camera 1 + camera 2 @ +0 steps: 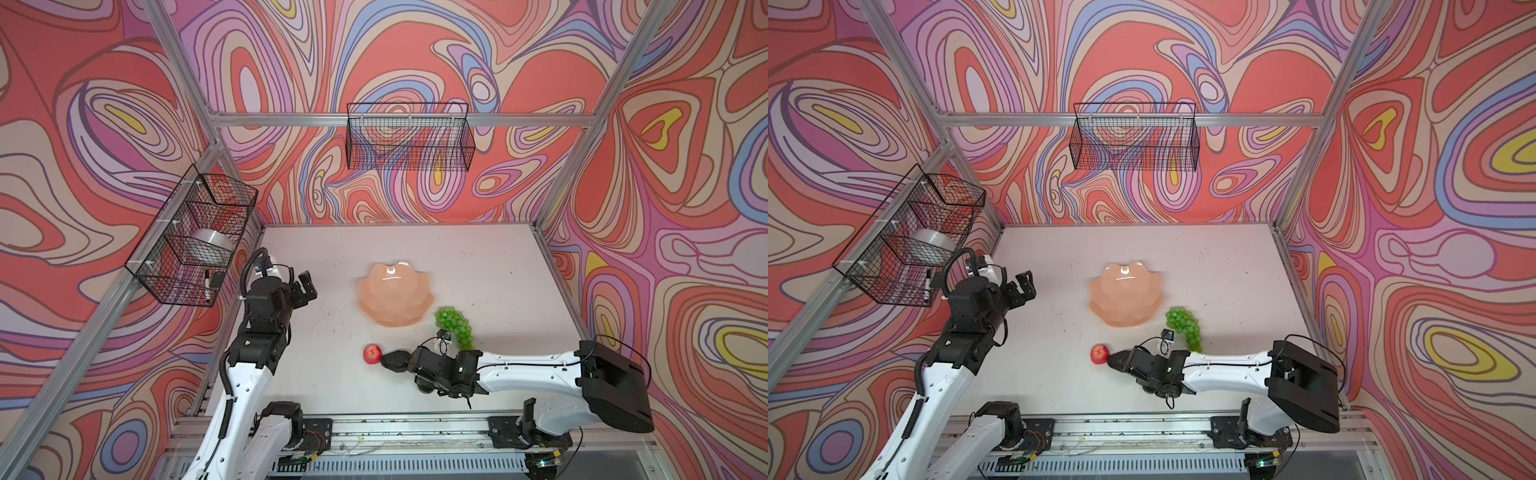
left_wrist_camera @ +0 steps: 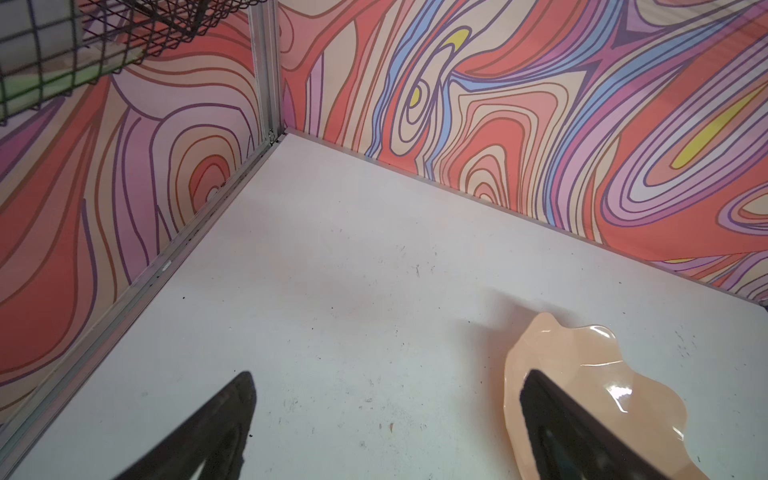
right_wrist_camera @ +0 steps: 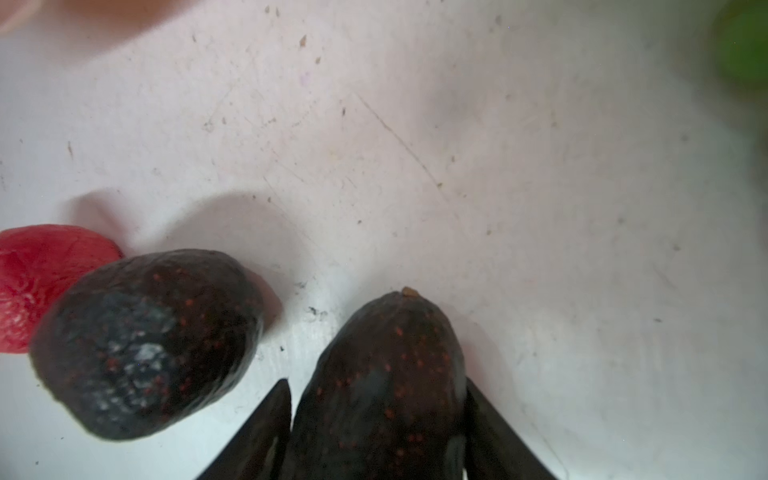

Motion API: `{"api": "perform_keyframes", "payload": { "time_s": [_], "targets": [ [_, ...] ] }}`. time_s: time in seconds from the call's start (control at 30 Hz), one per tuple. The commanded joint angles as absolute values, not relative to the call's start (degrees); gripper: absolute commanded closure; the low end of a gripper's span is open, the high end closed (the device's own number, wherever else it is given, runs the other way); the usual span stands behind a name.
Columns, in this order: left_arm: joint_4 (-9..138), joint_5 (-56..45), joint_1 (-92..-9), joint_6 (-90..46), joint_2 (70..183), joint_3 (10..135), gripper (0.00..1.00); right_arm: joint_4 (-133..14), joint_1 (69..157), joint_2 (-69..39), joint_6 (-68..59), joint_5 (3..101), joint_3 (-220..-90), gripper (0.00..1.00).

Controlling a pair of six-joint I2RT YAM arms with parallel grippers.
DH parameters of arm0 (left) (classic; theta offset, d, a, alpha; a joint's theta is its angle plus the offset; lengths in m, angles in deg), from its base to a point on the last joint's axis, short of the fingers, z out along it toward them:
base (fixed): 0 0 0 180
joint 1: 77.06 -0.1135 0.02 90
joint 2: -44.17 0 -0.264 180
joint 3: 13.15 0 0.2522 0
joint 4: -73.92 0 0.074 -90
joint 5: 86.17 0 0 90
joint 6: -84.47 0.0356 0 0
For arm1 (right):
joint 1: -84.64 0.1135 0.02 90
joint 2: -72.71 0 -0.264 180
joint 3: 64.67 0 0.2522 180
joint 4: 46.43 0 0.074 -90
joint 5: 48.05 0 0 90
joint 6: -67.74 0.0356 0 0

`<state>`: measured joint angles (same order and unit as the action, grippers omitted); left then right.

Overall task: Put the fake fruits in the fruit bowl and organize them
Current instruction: 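Grasp the farther dark avocado with the right gripper, then carry the avocado into the peach bowl and release it with the right gripper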

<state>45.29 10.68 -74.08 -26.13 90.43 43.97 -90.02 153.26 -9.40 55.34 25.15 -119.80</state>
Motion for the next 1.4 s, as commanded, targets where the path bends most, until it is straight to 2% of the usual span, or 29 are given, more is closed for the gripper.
{"api": "perform_keyframes", "payload": {
  "time_s": [0.0, 0.17, 0.27, 0.43, 0.63, 0.9, 1.37],
  "targets": [
    [43.64, 10.55, -74.51, -26.06, 89.95, 44.29, 0.00, -97.17, 153.55, -4.68, 54.78, 19.29, -121.51, 0.41],
    [43.30, 10.48, -74.51, -26.14, 90.34, 44.55, 0.00, -107.19, 153.17, 1.36, 49.03, 8.51, -128.10, 0.45],
    [43.11, 10.55, -74.51, -26.23, 90.40, 44.64, 0.00, -106.65, 150.61, 1.84, 41.59, 5.00, -133.16, 0.47],
    [43.00, 10.85, -74.51, -26.66, 90.38, 44.56, 0.00, -93.61, 140.06, -2.47, 23.61, 11.49, -139.78, 0.48],
    [42.35, 12.21, -74.59, -26.27, 90.05, 44.73, 0.00, -91.81, 133.88, -19.38, 8.99, 15.84, -157.58, 0.48],
    [42.18, 12.72, -74.65, -26.10, 89.81, 44.65, 0.00, -90.61, 130.45, -35.95, 2.79, 24.47, -169.20, 0.49],
    [42.25, 11.96, -74.94, -26.41, 89.80, 44.64, 0.00, -88.92, 128.04, -48.54, 1.54, 28.50, -173.19, 0.49]
  ]
}}
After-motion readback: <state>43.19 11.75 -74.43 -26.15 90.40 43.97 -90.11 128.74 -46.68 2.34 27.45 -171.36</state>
